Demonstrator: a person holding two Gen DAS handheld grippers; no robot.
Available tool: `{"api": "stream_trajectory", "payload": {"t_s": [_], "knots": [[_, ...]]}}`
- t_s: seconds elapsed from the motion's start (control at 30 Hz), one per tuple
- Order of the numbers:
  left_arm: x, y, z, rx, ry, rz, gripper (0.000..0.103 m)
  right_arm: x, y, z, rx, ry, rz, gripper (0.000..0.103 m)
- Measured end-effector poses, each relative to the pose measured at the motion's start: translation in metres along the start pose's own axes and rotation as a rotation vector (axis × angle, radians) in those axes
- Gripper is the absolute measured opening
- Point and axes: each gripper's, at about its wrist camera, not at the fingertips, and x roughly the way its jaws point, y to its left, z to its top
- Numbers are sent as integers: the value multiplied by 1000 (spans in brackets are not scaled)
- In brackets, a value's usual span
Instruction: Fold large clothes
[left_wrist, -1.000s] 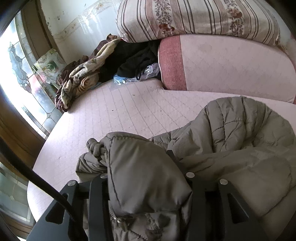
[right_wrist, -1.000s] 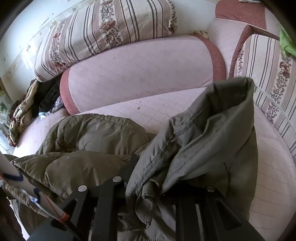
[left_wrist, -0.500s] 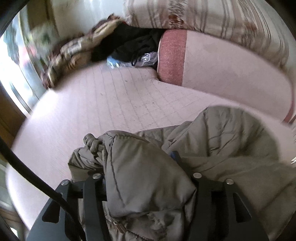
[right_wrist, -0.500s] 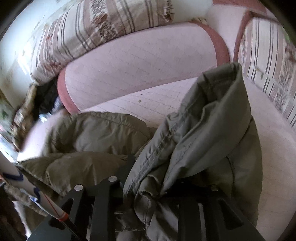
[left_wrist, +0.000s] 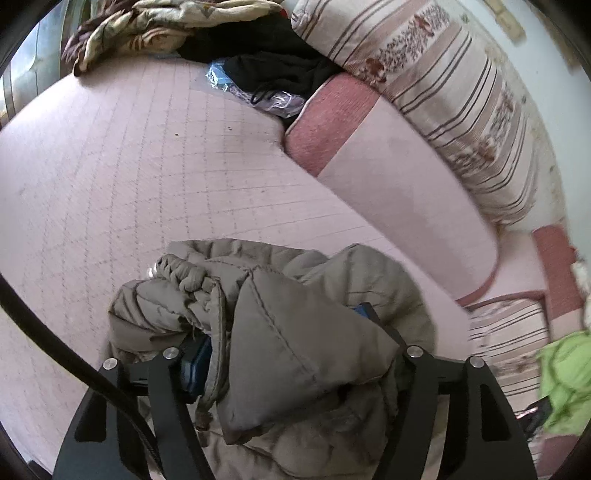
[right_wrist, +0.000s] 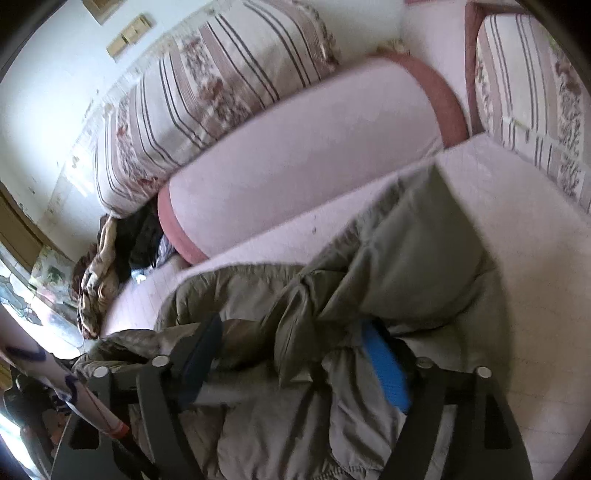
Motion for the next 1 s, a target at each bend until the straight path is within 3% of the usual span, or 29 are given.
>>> {"api": "stream_trajectory", "payload": {"t_s": [0.27, 0.4, 0.5, 0.57, 0.7, 0.9, 1.0], "knots": [[-23, 2, 6, -52, 16, -119, 72, -31, 19, -1, -100, -27, -30, 87], [-46, -5, 10, -16, -35, -132, 73, -37, 27, -12, -144, -3, -27, 87], [-65, -15, 11, 46, -105, -58, 74, -33, 32, -22, -168, 13, -31, 87], [-69, -26, 6, 127, -142, 39, 75, -28, 35, -28, -182, 29, -27, 84], [-50, -42, -7, 274, -150, 169, 75, -13, 41, -39, -215, 55, -39, 74], [0, -61, -36, 438, -92, 205, 75, 13, 59, -46, -284, 55, -68, 69], [23, -71, -38, 491, -102, 256, 75, 31, 73, -46, -352, 46, -105, 69]]}}
